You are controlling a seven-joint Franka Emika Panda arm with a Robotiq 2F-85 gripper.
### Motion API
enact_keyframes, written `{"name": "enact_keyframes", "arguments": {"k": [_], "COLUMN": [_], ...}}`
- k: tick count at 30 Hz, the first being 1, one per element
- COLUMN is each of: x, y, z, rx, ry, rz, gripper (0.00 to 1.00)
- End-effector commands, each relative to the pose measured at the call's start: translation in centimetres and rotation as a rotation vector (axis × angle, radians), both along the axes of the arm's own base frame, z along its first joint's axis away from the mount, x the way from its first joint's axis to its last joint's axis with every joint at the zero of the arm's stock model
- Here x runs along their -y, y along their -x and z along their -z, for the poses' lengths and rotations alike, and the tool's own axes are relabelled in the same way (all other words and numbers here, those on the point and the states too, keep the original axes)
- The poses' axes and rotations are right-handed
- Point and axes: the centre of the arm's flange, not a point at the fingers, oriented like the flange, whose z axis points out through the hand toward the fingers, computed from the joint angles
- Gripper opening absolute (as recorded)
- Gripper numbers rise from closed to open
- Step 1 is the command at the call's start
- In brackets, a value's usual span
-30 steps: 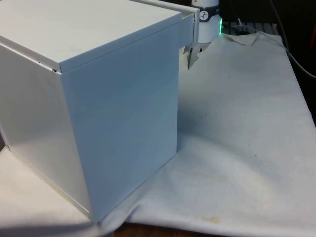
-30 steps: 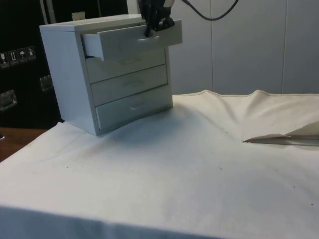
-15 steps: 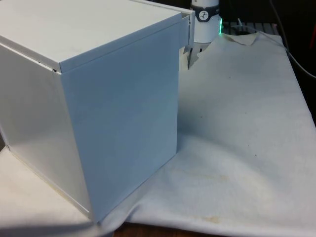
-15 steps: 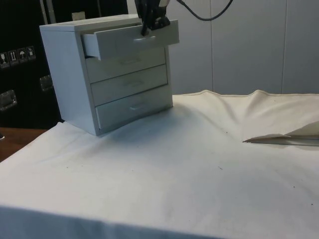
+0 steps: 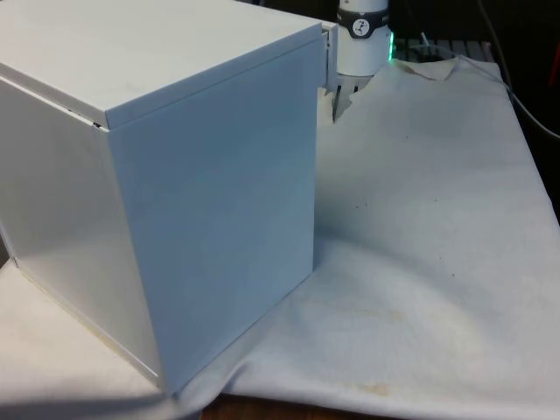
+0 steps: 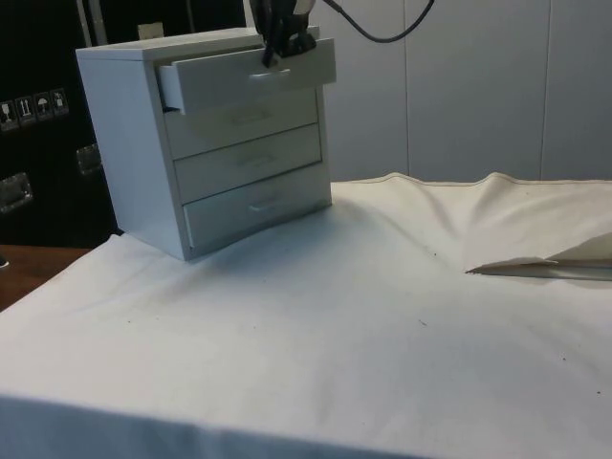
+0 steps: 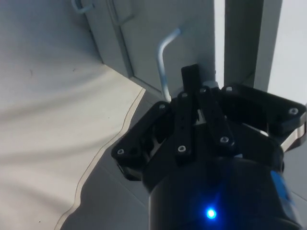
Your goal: Open the drawer, then close it.
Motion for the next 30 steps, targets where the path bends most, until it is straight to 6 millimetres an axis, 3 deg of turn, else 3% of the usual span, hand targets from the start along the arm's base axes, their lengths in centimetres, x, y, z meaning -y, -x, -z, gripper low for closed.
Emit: {"name": "enact_keyframes", "arguments": {"k": [1, 30], "x": [0.2, 0.9], "y": [-0.5, -3.8], "z": [-0.3, 0.1], "rx": [0.017, 0.023], "ry": [0.020, 0.058], "rz": [0.005, 0.045], "gripper": [0.00, 0.00]}}
